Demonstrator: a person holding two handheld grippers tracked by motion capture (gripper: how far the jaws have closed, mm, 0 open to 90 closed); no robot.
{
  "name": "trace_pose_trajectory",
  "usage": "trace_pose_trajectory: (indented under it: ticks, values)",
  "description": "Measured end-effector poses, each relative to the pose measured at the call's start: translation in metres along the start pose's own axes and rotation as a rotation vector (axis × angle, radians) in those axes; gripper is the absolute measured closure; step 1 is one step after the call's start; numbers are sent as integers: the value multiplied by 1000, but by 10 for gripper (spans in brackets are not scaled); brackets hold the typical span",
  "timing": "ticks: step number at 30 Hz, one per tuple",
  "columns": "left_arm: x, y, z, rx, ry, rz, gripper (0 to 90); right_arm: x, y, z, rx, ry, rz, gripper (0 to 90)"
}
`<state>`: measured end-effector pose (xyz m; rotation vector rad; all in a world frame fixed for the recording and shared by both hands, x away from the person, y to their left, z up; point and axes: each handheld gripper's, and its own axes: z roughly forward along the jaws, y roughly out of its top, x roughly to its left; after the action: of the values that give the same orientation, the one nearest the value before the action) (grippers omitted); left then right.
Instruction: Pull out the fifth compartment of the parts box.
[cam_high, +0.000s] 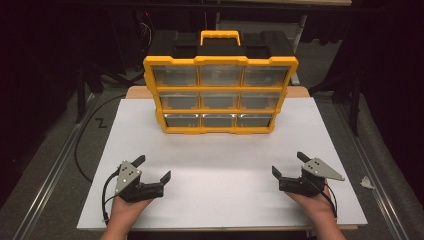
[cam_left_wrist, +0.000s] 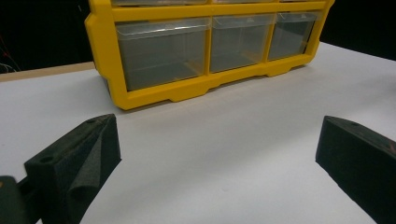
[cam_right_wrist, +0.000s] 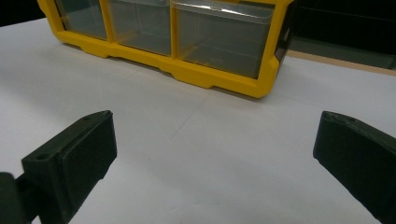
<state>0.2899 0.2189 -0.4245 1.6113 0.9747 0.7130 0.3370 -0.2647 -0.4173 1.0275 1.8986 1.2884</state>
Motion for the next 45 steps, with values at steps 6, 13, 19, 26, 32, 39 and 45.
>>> trace_pose_trajectory:
  ticks: [6,13,19,26,32,39,45]
  values:
    - [0,0,0,-8,2,3,6,0,3,9,-2,-5,2,7]
    - [0,0,0,-26,10,12,6,3,9,27,20,-14,-20,7]
    - [0,-1,0,-22,8,6,6,2,12,41,17,-8,-2,10]
    - [0,-1,0,-10,11,0,6,0,19,58,14,-13,2,24]
    - [0,-2,0,-8,11,3,6,-1,24,72,11,-28,-12,36]
    - [0,-2,0,-7,20,7,8,-3,29,78,17,-51,-22,35]
    - [-1,-3,0,-5,19,7,9,2,29,75,25,-67,-99,29]
